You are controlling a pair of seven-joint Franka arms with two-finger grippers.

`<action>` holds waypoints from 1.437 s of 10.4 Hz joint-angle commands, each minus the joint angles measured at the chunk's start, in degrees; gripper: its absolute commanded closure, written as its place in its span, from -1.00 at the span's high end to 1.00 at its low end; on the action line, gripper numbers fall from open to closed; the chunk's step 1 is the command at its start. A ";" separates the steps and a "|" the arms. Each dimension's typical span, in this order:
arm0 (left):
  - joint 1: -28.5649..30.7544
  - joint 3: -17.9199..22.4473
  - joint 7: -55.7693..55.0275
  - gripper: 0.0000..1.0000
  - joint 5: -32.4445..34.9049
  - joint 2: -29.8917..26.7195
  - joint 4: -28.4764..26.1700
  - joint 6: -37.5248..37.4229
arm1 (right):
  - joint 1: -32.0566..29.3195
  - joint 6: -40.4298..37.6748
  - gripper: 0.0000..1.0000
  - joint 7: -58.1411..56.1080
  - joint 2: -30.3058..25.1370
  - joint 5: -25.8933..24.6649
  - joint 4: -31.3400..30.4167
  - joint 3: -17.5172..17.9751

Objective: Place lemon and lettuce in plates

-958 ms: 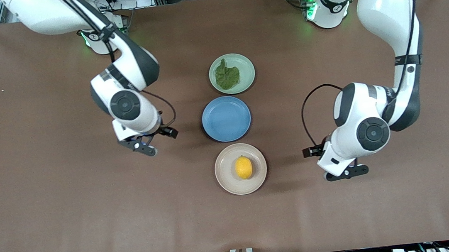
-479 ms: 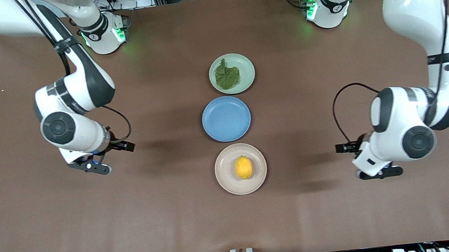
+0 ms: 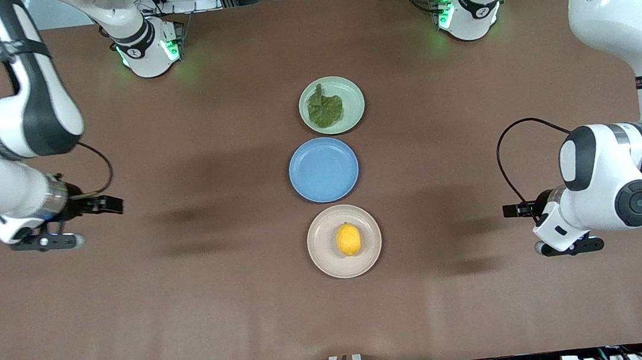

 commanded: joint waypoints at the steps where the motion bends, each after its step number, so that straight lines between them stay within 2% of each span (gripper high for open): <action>1: 0.10 -0.28 -0.76 1.00 1.34 -2.33 -1.84 -0.87 | 1.24 -0.72 1.00 -1.77 -5.81 1.23 -1.91 -1.63; 2: -0.07 -0.19 -0.76 1.00 1.16 -5.12 -4.98 -0.26 | 1.24 -0.81 1.00 -1.69 -7.31 1.23 -1.31 -1.81; 3: -0.34 -0.19 -0.68 1.00 0.99 -10.46 -10.49 1.57 | 1.33 -1.94 1.00 -1.60 -8.28 1.15 -0.08 -1.72; 5: -1.12 1.12 -0.50 1.00 0.20 -20.84 -24.72 9.73 | 0.89 -8.51 1.00 -1.86 -7.85 0.88 6.31 -1.72; 8: -2.62 2.44 -0.24 1.00 -0.69 -30.07 -32.75 10.21 | 1.85 -11.96 1.00 -2.04 -8.55 0.62 10.29 -2.95; 10: -3.15 2.62 -0.41 1.00 -0.77 -35.89 -34.19 6.72 | 2.65 -15.83 1.00 -1.86 -9.42 1.14 12.49 -2.95; 11: -4.63 4.36 -0.41 1.00 -0.77 -37.74 -33.23 2.86 | 2.91 -16.45 1.00 -1.86 -9.52 1.14 13.28 -2.87; 12: -5.60 5.51 0.11 1.00 -0.69 -38.37 -30.52 -0.13 | 3.00 -17.50 1.00 -1.86 -9.43 1.23 14.51 -2.78; 15: -5.26 5.52 2.04 1.00 -0.69 -40.40 -24.64 -7.87 | 3.17 -18.74 1.00 -2.21 -9.43 1.32 16.36 -2.69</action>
